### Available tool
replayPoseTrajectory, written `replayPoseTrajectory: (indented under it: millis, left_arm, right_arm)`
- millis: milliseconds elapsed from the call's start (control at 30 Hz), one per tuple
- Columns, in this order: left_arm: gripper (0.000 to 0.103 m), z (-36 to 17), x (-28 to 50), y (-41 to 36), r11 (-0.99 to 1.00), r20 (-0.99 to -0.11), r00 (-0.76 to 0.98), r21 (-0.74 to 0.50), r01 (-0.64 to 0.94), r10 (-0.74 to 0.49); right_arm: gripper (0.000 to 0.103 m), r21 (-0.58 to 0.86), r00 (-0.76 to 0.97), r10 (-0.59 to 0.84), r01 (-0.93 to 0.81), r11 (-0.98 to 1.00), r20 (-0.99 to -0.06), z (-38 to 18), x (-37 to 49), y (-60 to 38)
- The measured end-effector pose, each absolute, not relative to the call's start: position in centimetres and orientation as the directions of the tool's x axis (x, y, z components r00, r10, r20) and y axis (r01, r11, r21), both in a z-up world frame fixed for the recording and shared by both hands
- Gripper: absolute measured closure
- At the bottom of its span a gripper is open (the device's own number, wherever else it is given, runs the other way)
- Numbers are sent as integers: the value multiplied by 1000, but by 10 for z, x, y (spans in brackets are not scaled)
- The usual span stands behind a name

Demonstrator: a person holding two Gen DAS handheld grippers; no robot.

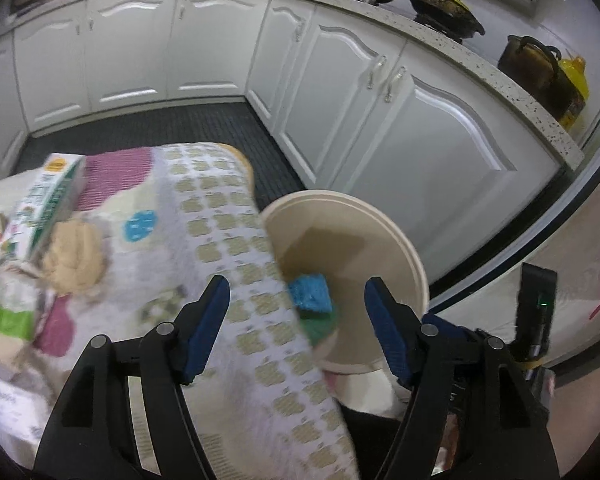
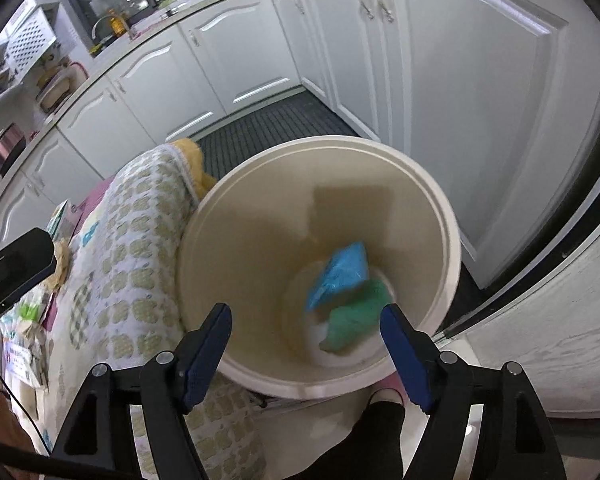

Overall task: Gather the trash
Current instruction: 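Move both grippers back over the table toward the white foam block and wrapper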

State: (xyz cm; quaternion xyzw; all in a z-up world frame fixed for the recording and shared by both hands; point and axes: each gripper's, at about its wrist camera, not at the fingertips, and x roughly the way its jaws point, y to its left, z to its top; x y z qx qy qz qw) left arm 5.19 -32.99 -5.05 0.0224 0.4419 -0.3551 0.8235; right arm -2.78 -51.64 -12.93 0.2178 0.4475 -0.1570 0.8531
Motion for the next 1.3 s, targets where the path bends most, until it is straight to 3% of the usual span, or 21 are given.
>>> replayPoseTrajectory:
  millis: [600,1300]
  left_arm:
    - [34,-28,24,-238,843,-710,563,-78,533,-422]
    - [34,-19,29,-42,955,-704,661,-84,285,-259]
  right_arm:
    - [27,212,627,-40,321,923,-778,-80,-24,-429]
    - [23,229,649,124,80,970,-750,-59,3,-308]
